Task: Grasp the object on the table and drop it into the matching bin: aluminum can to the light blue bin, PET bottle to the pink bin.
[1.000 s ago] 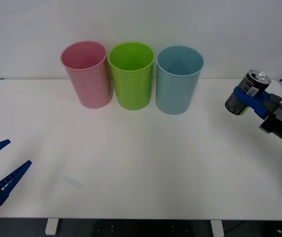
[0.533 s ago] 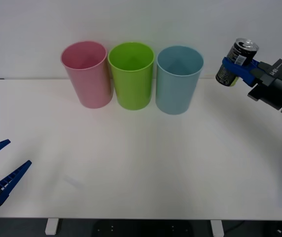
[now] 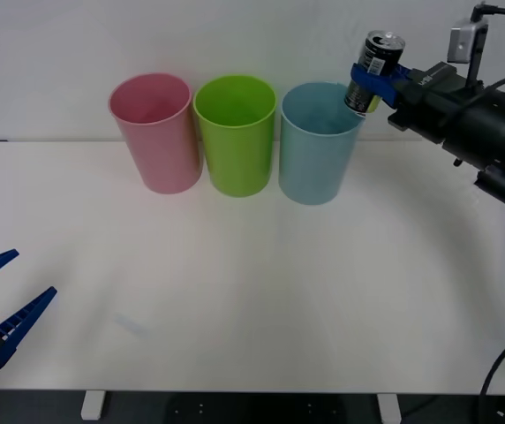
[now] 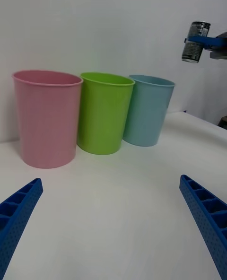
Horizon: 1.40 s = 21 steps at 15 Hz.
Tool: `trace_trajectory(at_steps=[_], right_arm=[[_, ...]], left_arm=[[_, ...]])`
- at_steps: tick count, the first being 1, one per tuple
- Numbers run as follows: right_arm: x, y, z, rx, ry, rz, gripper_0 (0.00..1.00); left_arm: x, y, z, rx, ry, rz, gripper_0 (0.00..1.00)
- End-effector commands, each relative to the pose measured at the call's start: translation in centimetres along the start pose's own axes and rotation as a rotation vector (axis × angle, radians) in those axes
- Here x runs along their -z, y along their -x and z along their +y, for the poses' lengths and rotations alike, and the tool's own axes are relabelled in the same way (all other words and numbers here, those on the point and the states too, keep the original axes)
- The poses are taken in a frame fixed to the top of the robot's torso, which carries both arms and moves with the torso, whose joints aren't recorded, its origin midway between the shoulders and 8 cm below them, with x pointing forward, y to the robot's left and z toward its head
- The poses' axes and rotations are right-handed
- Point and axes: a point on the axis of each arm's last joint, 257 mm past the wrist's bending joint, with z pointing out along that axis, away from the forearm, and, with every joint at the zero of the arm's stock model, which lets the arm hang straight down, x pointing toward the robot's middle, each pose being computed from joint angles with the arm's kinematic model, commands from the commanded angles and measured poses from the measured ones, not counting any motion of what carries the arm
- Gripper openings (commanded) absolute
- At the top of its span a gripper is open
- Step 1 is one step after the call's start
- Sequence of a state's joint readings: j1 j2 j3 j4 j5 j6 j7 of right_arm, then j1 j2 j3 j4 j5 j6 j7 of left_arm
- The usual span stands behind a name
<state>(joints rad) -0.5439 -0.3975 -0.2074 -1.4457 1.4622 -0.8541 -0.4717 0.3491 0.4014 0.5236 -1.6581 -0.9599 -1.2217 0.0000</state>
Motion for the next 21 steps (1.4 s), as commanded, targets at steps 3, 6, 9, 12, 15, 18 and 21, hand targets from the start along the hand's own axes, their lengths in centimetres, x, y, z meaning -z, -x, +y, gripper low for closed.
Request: trace_trajectory(at_steps=[3,6,9,12,15,18,21], right_arm=[[-4.6,-0.6,-1.5,-0.015,-0.058,0.005,0.00],[-7.2,-1.5,-2.6,-0.032,-0.120,0.008,0.00],[-9.0,-2.0,-3.6,-0.034,-0.189,0.002,0.00],[-9.9,-2.1,-4.1,-0.012,-0.242,-0.010,0.01],[-10.0,-2.2,-4.0,0.003,-0.241,-0.007,0.04],[-10.1,-2.2,-3.9,0.013,-0.237,-0.004,0.34],[-10.1,-2.2,-3.8,0.024,-0.230,-0.002,1.00]], left_arm=[[0.0,0.0,0.0,0.000,0.000,0.000,1.00],[0.0,0.0,0.0,0.000,0.000,0.000,1.00],[0.0,0.0,0.0,0.000,0.000,0.000,1.00],[0.0,0.0,0.0,0.000,0.000,0.000,1.00],[0.0,0.0,0.0,0.000,0.000,0.000,1.00],[0.0,0.0,0.0,0.000,0.000,0.000,1.00],[0.0,0.0,0.0,0.000,0.000,0.000,1.00]])
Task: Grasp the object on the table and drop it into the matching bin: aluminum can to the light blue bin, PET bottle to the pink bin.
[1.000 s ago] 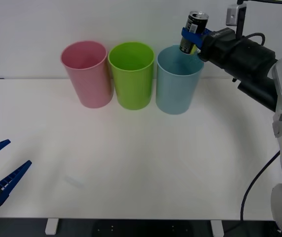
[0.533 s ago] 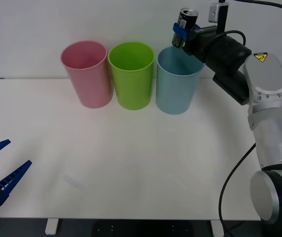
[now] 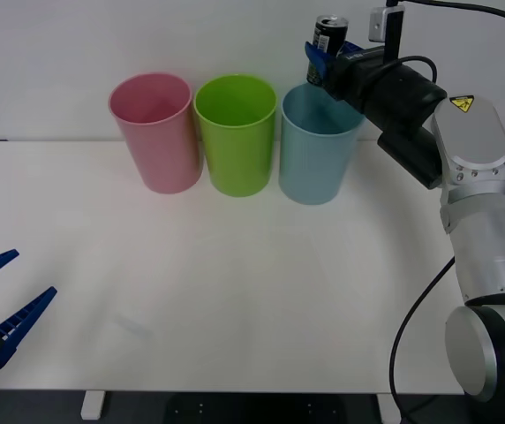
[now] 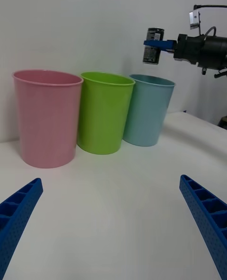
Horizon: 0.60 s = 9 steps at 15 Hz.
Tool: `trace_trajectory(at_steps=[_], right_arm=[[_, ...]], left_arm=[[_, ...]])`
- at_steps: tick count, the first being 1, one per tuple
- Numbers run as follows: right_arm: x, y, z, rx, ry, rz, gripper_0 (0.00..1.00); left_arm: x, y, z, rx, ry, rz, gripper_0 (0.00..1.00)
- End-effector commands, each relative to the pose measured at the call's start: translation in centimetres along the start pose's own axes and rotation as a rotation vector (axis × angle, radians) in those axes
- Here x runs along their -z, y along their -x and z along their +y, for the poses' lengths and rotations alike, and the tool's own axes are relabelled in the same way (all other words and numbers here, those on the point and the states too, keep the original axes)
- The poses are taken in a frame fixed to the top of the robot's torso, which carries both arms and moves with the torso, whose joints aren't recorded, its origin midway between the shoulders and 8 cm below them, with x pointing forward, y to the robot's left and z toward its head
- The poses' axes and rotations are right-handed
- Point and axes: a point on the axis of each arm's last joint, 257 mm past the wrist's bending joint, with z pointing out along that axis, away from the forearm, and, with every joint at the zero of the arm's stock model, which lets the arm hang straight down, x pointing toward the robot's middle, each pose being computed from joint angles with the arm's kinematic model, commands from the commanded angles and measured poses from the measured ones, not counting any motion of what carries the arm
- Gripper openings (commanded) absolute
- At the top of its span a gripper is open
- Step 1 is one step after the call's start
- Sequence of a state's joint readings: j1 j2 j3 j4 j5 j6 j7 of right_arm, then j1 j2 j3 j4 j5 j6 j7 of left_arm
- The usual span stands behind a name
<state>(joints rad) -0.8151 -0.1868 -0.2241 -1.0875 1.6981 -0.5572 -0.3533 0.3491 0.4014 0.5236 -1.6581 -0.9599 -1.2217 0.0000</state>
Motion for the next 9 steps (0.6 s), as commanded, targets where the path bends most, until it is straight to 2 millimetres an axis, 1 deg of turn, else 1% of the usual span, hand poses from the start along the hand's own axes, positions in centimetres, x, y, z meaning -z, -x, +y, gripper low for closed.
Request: trace_trajectory(at_steps=[1,5,7,9], right_arm=[[0.0,0.0,0.1,0.006,0.007,-0.002,1.00],[0.4,0.2,0.1,-0.002,0.026,-0.006,1.00],[1.0,0.0,0.1,-0.016,0.050,-0.003,1.00],[2.1,-0.3,-0.3,-0.021,0.071,0.000,1.00]], left_arm=[[0.0,0.0,0.0,0.000,0.000,0.000,1.00],[0.0,0.0,0.0,0.000,0.000,0.000,1.00],[0.0,0.0,0.0,0.000,0.000,0.000,1.00],[0.0,0.0,0.0,0.000,0.000,0.000,1.00]])
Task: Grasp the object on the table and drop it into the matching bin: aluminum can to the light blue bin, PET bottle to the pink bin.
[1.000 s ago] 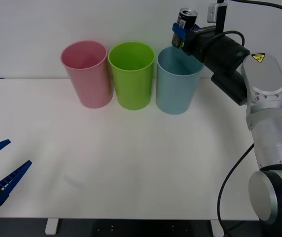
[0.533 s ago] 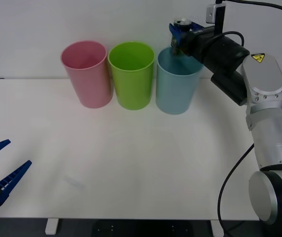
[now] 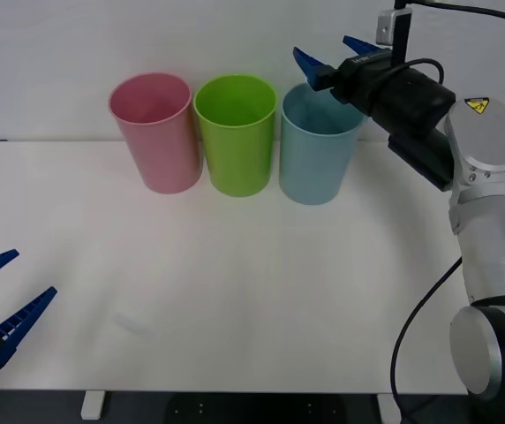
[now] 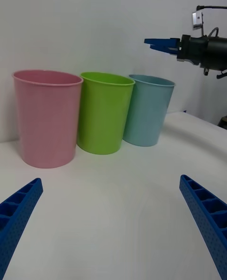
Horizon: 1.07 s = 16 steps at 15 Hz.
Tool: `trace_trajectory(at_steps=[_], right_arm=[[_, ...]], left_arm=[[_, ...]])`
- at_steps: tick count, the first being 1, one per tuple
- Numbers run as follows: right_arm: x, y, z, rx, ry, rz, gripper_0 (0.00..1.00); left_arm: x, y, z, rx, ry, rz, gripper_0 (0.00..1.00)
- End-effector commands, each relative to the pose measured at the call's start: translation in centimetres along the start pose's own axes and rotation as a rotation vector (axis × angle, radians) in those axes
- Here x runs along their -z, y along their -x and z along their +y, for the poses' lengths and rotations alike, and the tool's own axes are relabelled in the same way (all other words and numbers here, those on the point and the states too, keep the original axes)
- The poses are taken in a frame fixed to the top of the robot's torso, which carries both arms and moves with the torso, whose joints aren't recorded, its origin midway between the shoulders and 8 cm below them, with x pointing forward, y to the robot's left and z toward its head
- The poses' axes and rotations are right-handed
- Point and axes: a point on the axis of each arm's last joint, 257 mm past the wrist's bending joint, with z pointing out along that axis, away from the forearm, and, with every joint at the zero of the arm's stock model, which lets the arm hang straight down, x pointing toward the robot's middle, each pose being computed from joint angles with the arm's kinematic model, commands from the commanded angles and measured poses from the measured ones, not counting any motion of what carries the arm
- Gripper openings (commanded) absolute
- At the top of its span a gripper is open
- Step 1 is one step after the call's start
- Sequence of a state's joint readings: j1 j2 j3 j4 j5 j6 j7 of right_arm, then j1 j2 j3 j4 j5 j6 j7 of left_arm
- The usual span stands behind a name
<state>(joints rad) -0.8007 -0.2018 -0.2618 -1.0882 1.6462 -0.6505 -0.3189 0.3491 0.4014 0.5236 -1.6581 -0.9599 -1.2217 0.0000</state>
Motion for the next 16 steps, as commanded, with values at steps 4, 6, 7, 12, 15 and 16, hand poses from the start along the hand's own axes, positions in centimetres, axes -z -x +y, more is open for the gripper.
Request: trace_trajectory(at_steps=[4,6,7,12,15,16], right_arm=[[4.2,-0.1,-0.8,0.029,0.036,-0.002,1.00],[6.5,-0.7,-0.9,0.037,0.062,0.010,1.00],[7.7,-0.9,-1.2,0.046,0.067,0.016,1.00],[14.3,-2.3,-2.2,0.075,0.120,0.069,1.00],[18.7,-3.4,-2.5,0.100,0.125,0.100,1.00],[20.0,-3.7,-2.3,0.120,0.130,0.105,1.00]], left_arm=[[0.0,0.0,0.0,0.000,0.000,0.000,1.00],[0.0,0.0,0.0,0.000,0.000,0.000,1.00],[0.0,0.0,0.0,0.000,0.000,0.000,1.00],[0.0,0.0,0.0,0.000,0.000,0.000,1.00],[0.0,0.0,0.0,0.000,0.000,0.000,1.00],[0.0,0.0,0.0,0.000,0.000,0.000,1.00]])
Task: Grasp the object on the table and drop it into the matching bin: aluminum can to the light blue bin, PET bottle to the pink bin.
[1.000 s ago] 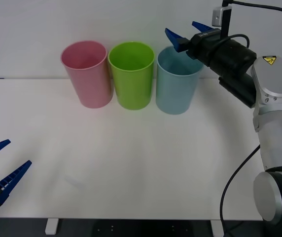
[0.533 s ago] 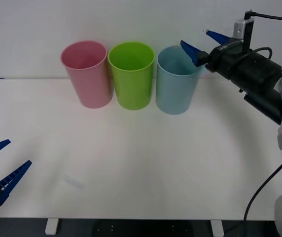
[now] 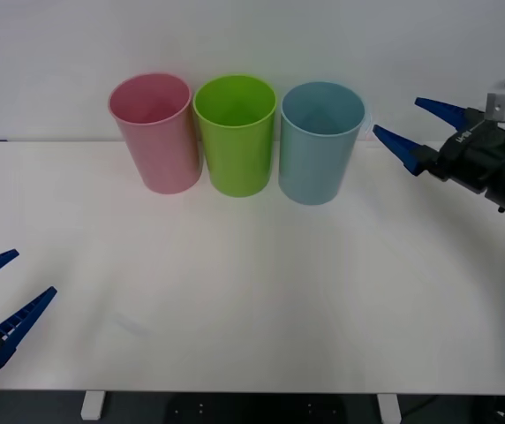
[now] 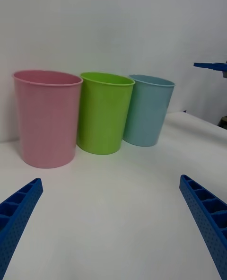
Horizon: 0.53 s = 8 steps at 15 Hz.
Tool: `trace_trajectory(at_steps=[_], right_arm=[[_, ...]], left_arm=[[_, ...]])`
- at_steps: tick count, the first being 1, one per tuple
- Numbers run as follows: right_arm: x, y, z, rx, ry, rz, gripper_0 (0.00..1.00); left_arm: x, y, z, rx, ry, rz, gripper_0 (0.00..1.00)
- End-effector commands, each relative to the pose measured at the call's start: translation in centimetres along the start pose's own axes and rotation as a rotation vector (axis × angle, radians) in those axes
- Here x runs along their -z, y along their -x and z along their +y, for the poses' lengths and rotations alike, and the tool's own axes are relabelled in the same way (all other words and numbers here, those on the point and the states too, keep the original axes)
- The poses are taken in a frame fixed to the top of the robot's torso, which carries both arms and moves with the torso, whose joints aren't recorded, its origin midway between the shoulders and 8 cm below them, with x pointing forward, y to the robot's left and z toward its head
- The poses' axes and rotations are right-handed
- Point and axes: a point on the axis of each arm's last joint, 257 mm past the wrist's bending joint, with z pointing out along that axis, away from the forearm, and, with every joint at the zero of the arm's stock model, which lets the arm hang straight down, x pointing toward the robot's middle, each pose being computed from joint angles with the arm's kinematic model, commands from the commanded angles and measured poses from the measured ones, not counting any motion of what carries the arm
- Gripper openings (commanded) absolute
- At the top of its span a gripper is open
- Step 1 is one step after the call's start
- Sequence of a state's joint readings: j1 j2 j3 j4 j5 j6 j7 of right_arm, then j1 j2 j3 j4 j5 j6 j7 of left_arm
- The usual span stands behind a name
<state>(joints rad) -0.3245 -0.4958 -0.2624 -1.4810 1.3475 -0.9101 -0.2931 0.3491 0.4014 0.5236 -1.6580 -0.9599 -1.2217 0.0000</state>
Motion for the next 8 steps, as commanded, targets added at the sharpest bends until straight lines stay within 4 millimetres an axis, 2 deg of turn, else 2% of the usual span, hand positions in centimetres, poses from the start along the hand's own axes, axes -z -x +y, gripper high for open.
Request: trace_trajectory(at_steps=[1,4,8], right_arm=[[3.5,-1.1,1.0,0.068,0.007,0.014,1.00],[7.1,-2.8,2.1,0.145,0.008,0.036,1.00],[10.9,-4.6,4.1,0.136,0.022,0.063,1.00]], left_arm=[[0.0,0.0,0.0,0.000,0.000,0.000,1.00],[0.0,0.0,0.0,0.000,0.000,0.000,1.00],[0.0,0.0,0.0,0.000,0.000,0.000,1.00]])
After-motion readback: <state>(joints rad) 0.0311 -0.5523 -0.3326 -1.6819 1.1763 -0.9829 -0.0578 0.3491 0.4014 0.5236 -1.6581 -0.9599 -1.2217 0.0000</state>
